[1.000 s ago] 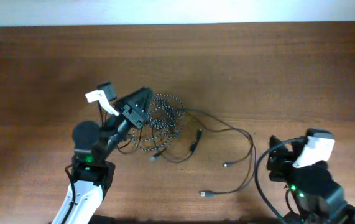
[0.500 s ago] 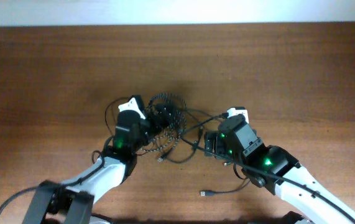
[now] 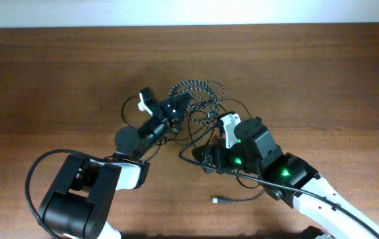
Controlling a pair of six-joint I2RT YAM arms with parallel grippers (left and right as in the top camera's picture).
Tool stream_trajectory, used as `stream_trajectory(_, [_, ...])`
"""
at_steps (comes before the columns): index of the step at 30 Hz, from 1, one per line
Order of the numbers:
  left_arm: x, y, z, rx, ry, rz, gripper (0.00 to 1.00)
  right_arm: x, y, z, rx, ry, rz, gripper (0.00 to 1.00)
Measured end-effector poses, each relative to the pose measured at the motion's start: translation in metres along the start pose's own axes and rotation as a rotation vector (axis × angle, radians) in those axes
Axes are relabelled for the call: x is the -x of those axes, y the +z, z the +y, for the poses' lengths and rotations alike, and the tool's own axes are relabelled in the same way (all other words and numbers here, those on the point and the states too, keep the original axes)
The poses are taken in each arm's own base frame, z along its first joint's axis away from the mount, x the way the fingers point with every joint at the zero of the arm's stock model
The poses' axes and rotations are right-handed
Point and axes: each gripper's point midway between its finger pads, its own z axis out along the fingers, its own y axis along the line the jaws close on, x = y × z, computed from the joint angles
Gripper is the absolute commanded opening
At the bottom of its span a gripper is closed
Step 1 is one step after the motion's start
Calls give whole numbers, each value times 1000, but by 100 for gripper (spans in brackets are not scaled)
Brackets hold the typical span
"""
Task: Untangle cables
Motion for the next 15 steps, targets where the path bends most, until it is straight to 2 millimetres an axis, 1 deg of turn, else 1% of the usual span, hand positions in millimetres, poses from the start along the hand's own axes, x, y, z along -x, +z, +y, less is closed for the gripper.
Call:
stream_trajectory(1, [-5,0,1,8,-32,31,0,8,3,0,-1,-8,-31,76])
stream_trajectory(2, [-22,0,-1,10,-64,119,0,17,17,-14,-66,-10,-68,46])
stream_trajectory(3, [-37,0,3,32,-89,183,0,14,25,-23,-101,-2,-57,21])
stream_trajectory(4, [-46,-1,-3,27,-85,223,0,12,41,-43,-183,0,-47,7])
stream_trajectory(5, [-53,-3,-14,10,-66,251,0,6,46,-62,-254,15,-27,4])
stream_trajectory(6, [-59,-4,-20,2,-54,276,0,5,39,-79,-307,38,-17,4])
stream_trajectory(7, [-69,-7,-32,-18,-33,314,0,8,23,-109,-385,100,-13,4])
stream_trajectory(8, [-74,-7,-33,-17,-30,331,0,1,7,-128,-436,157,28,4])
stream_trajectory(9, [-75,-8,-32,-13,-32,340,0,-6,-21,-159,-515,255,45,4])
stream_trajectory(10, [-72,-10,-33,-10,-28,341,0,-10,-48,-185,-570,354,35,4])
stream_trajectory(11, [-63,-13,-34,-6,-21,327,0,-23,-74,-206,-628,455,48,4])
stream_trajectory(12, [-60,-17,-32,3,12,336,0,-27,-100,-208,-621,528,19,4])
stream_trajectory(13, [-49,-23,-26,25,104,330,0,-23,-127,-200,-590,559,-61,8])
stream_trajectory(14, [-42,-25,-13,74,170,327,0,-21,-137,-198,-583,568,-92,14])
stream_trajectory(15, [-24,-29,14,205,129,276,8,-22,-161,-186,-590,556,-184,18])
